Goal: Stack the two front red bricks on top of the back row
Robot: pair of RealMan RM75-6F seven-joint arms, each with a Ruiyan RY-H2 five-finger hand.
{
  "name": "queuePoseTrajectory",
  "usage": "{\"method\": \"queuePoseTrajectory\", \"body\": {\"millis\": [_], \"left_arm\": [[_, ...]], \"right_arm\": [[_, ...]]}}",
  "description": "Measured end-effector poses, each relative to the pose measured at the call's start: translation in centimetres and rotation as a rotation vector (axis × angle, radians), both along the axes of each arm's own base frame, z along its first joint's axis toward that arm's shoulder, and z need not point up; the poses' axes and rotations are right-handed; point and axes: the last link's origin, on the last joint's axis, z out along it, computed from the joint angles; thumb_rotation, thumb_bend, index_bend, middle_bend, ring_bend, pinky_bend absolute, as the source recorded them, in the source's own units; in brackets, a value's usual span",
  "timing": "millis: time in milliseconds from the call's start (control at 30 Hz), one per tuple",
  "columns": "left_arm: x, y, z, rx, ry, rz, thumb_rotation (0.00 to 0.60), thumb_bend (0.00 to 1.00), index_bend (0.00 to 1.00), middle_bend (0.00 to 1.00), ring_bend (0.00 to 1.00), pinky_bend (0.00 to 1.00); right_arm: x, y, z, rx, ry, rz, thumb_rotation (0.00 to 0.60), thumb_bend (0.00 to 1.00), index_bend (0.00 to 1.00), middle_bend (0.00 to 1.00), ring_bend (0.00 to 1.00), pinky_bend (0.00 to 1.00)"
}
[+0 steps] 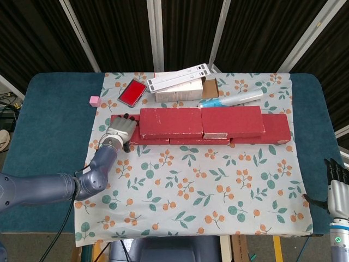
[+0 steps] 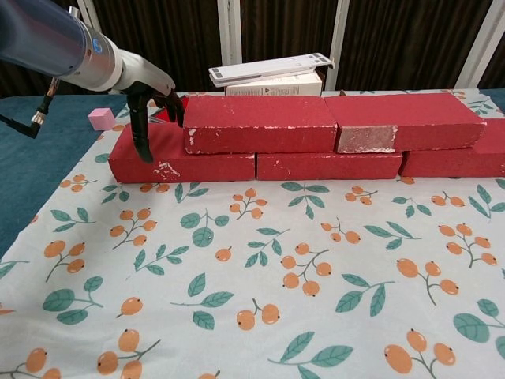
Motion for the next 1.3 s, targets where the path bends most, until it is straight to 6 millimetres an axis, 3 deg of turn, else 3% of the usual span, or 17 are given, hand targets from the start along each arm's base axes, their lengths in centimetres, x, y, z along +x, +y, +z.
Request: {"method": "queuePoseTrajectory", "body": {"millis": [300, 467, 633, 767, 967, 1133, 1300], "left_arm": [[-1.1, 0.2, 1.8, 0.022, 0.035, 0.029, 0.6, 0.0, 0.22, 0.1, 0.0, 0.13], [-1.4, 0.1, 3.3, 0.036, 0.016, 0.048, 0.6, 0.0, 0.18, 0.1, 0.0, 0.13], [-1.5, -0.6, 5.8, 0.091, -0.072, 0.044, 0.6, 0.0, 0.12, 0.09, 0.0, 0.14], [-2.8, -1.9, 8.1, 0.179, -0.115, 0.005, 0.6, 0.0, 0.12, 0.08, 0.0, 0.14], [-7.6, -6.2, 11.4, 0.319, -0.145, -0.062, 0.6, 0.0, 0.12, 0.07, 0.0, 0.14], [-13.8, -12.0, 13.1, 0.42, -0.139, -0.051, 0.6, 0.0, 0.1, 0.04, 0.0, 0.14], [-19.1, -17.5, 13.3, 0.512, -0.172, 0.006, 0.6, 0.0, 0.08, 0.02, 0.0, 0.13]], "right_arm": [[0.0, -0.1, -0.1, 0.0, 0.0, 0.0, 0.6, 0.15, 0.0, 0.0, 0.0, 0.0], [0.1, -0.1, -0.2, 0.004, 0.001, 0.002, 0.6, 0.15, 0.0, 0.0, 0.0, 0.0], [0.0, -0.1, -0.2, 0.005, 0.005, 0.002, 0.6, 0.15, 0.0, 0.0, 0.0, 0.0], [0.1, -0.1, -0.2, 0.006, 0.009, 0.005, 0.6, 0.15, 0.0, 0.0, 0.0, 0.0], [0.5, 0.0, -0.6, 0.021, 0.021, 0.017, 0.6, 0.15, 0.0, 0.0, 0.0, 0.0], [0.9, 0.0, -0.9, 0.035, 0.022, 0.035, 0.6, 0.15, 0.0, 0.0, 0.0, 0.0], [1.3, 0.2, -0.9, 0.04, 0.027, 0.051, 0.6, 0.15, 0.0, 0.0, 0.0, 0.0]]}}
